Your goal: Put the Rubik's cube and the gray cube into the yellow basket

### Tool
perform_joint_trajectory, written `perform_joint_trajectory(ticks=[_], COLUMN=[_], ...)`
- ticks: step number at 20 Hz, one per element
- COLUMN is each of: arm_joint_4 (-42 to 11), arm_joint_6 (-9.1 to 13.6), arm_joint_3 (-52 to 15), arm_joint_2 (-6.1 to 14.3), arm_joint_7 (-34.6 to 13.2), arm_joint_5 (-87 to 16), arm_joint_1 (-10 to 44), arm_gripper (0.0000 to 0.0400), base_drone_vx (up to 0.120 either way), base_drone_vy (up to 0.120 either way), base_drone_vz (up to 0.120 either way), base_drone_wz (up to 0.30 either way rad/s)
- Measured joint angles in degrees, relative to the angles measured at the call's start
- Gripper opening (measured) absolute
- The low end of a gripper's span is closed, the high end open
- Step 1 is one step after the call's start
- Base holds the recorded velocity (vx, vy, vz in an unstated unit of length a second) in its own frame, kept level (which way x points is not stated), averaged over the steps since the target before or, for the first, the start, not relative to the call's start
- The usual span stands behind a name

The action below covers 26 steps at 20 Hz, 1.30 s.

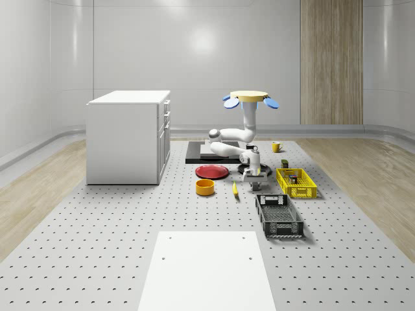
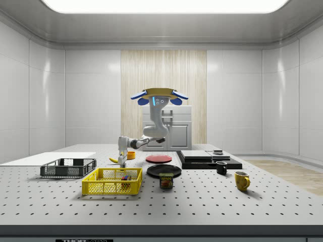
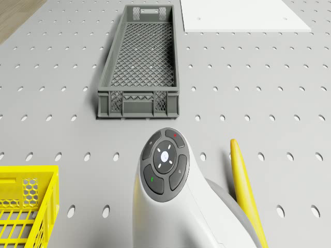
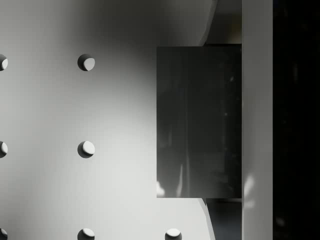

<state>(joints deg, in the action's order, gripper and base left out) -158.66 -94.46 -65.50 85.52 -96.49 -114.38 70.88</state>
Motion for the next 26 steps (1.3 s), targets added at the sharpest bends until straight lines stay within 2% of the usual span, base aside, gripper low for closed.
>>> perform_joint_trajectory(ticks=[8,16,21,26], arm_joint_4=[-0.88,-2.26,-2.47,-2.53], arm_joint_6=[1.16,2.86,3.03,2.96], arm_joint_3=[-2.13,-6.37,-7.21,-7.51], arm_joint_2=[-0.12,0.01,0.17,0.35], arm_joint_7=[0.03,-0.11,-0.18,-0.24], arm_joint_5=[1.92,5.91,6.75,7.09], arm_joint_1=[-0.54,-1.18,-1.22,-1.19], arm_gripper=[0.0251,0.025,0.025,0.025], base_drone_vx=[0.0,0.0,0.104,0.032], base_drone_vy=[0.0,0.0,0.0,0.112], base_drone_vz=[0.005,0.12,0.104,0.0], base_drone_wz=[0.0,0.0,0.0,0.0])
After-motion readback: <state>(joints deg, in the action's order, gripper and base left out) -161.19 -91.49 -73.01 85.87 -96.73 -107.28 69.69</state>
